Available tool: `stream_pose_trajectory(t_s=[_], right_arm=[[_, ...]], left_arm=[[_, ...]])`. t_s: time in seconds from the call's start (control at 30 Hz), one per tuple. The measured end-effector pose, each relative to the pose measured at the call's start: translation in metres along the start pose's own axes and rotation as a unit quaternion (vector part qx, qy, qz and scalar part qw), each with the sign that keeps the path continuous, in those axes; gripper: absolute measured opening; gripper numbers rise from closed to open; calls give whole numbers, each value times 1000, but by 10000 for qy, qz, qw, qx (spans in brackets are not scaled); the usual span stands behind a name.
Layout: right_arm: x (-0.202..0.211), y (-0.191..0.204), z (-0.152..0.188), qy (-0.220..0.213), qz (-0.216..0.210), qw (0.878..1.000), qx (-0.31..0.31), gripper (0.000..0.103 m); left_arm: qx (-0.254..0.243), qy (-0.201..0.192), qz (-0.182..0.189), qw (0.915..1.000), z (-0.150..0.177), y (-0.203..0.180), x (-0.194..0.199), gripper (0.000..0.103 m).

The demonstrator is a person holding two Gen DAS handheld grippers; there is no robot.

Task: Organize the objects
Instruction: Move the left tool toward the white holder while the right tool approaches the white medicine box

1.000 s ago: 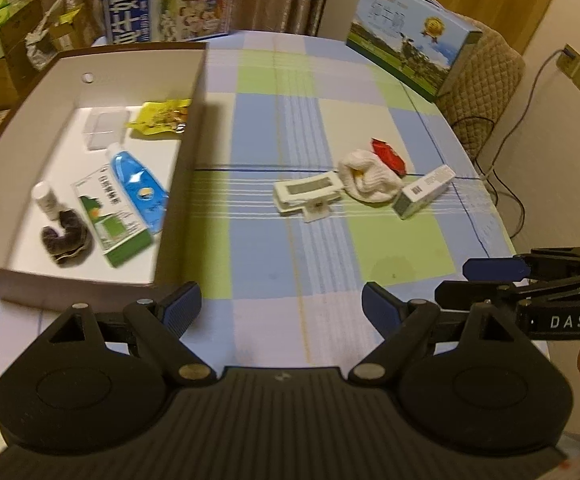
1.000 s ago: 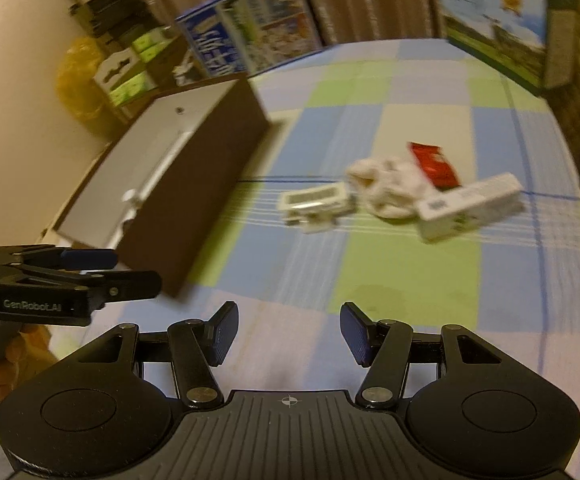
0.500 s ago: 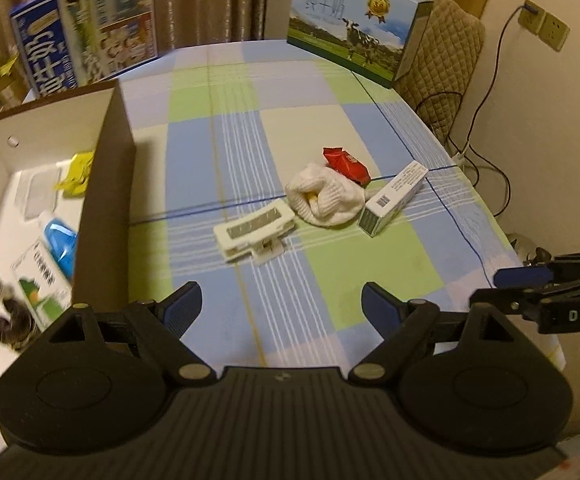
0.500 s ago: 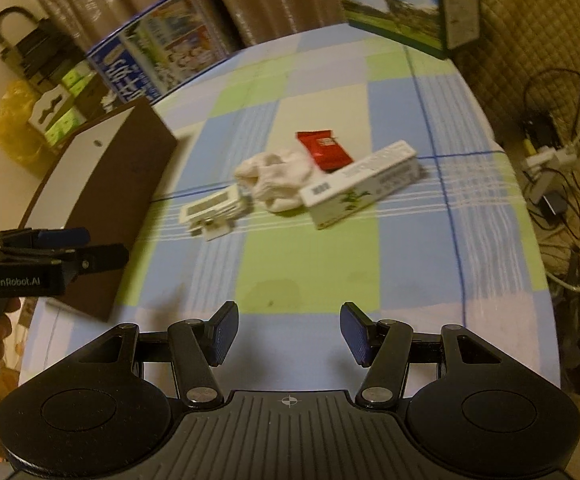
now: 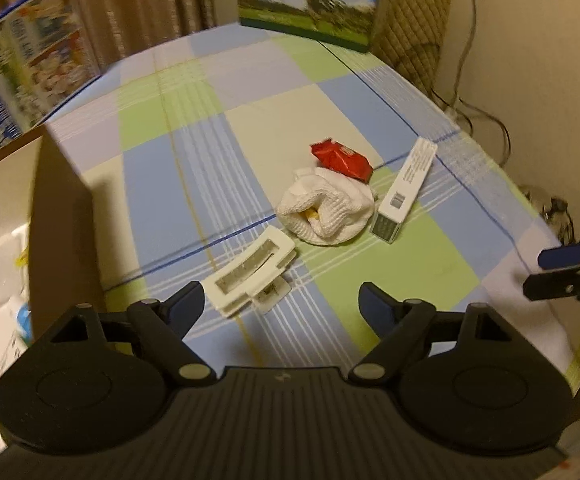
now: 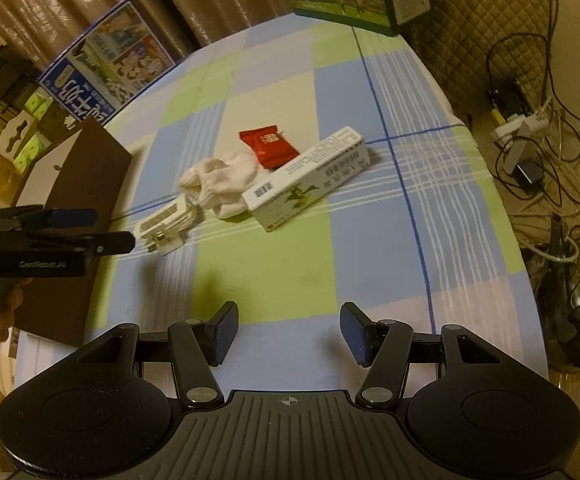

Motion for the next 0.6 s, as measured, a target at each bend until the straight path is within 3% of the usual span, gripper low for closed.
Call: stream_pose_trajectory(t_s=[0.37, 0.6], right_arm=[[-6, -16, -2, 38, 175, 9994, -305, 54], [-6, -19, -6, -5, 231, 9990, -371, 54]], left_arm=[[-794, 530, 52, 9954, -16, -6, -68, 73], [-844, 674, 128, 9941, -18, -4, -90, 70]])
Point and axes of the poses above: each gripper's, at about its wrist camera, not at the fingertips, and x roughly against the way its jaws point, y to its left, z to its underside, the point moved 1 cm from there along -x, roughly the way its jaws point, and after that the axes turned 10 degrees about -z, right-handed, at the moved point
